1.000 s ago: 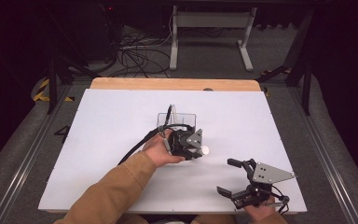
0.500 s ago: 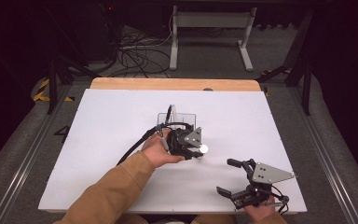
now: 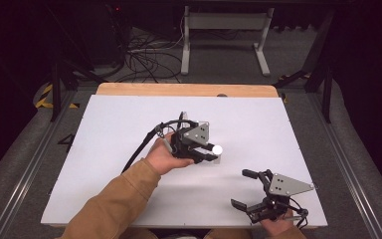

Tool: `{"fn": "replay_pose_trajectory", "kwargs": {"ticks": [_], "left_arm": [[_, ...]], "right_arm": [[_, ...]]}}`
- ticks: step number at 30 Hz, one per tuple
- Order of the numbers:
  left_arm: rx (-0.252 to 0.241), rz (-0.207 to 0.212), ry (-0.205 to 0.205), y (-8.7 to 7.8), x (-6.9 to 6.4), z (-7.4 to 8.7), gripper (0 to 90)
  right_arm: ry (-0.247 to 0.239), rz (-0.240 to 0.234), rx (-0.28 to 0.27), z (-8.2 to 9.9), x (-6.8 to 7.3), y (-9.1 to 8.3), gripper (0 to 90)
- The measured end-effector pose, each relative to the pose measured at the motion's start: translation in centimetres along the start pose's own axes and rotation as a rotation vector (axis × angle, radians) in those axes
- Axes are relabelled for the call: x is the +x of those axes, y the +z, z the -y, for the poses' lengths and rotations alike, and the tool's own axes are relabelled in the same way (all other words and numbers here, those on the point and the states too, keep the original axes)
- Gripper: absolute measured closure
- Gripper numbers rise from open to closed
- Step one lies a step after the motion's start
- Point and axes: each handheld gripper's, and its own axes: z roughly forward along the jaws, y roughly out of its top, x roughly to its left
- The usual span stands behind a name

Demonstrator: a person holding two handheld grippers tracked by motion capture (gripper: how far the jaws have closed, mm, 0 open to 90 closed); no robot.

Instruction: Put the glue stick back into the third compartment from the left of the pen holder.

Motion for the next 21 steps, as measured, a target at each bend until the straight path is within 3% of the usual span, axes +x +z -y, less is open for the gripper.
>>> {"fn": "replay_pose_trajectory", "kwargs": {"ticks": [12, 21], "left_arm": [[-0.085, -0.084, -0.071, -2.0, 0.6, -0.3, 67.4], [-0.146, -0.147, -0.154, -3.1, 1.5, -0.3, 67.3]], "right_arm": [[0.001, -0.001, -0.001, 0.0, 0.0, 0.0, 4.1], [-0.004, 0.0, 0.001, 0.0, 0.0, 0.0, 4.1]]}}
